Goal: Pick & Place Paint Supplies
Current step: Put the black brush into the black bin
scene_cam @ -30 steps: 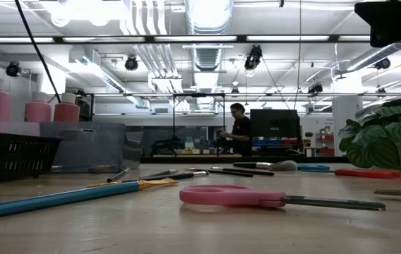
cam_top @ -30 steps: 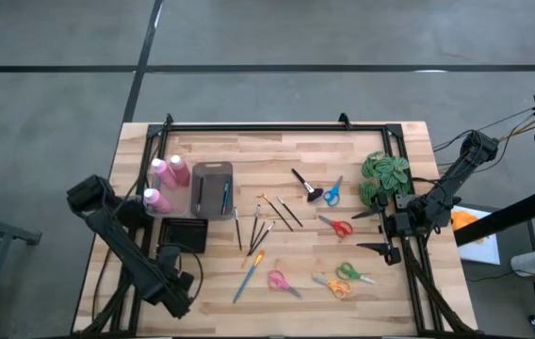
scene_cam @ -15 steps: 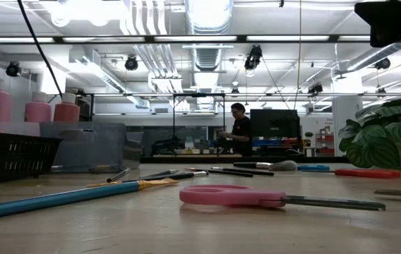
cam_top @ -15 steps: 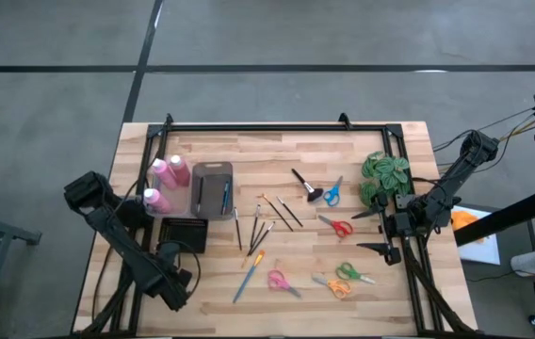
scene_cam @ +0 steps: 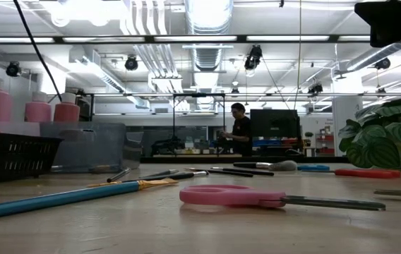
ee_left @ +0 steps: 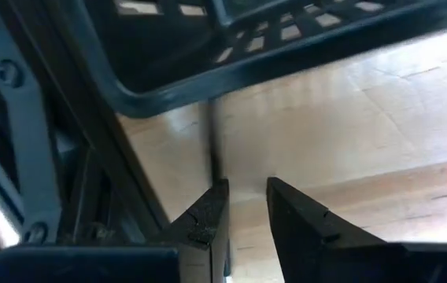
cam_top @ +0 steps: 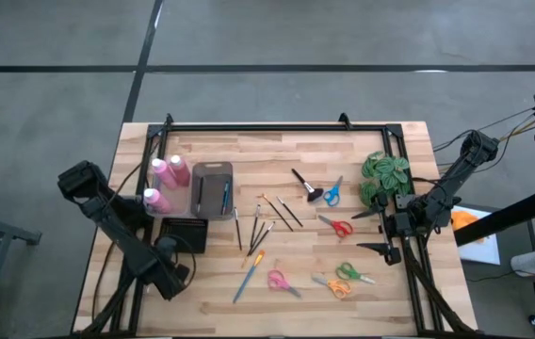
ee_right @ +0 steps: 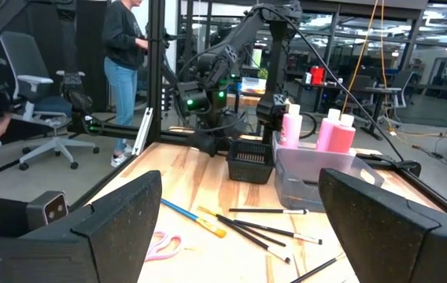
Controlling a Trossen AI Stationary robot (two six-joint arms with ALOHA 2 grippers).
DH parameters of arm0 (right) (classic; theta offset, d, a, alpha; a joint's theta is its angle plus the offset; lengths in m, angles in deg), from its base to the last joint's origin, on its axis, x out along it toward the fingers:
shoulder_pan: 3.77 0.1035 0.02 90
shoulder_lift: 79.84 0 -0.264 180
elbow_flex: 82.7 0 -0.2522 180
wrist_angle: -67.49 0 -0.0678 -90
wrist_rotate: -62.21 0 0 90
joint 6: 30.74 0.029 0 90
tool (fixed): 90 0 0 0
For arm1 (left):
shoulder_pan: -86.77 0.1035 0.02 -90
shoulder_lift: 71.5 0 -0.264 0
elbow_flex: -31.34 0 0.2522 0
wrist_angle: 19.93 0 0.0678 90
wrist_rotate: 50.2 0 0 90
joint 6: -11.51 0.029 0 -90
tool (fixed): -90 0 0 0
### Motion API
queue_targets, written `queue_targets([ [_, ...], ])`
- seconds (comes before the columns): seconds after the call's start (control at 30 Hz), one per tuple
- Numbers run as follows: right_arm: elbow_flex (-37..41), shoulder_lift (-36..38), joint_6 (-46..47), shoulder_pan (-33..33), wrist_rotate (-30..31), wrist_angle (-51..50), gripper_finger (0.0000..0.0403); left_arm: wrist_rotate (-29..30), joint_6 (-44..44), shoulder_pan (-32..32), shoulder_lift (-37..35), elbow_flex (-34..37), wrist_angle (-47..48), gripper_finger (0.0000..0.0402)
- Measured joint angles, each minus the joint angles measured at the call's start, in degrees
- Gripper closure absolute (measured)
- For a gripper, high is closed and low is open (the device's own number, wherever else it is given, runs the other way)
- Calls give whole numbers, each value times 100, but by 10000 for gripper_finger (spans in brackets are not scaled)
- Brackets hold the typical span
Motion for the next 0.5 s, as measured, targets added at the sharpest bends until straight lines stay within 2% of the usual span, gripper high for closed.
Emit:
queue_targets([
  [0.33, 0, 2, -4, -1, 0, 0, 62, 84, -235, 0, -241, 142, -211, 307],
  [0.5, 0, 2, -10, 0, 1, 0, 62, -23, -344, 2, -241, -77, 8, 307],
])
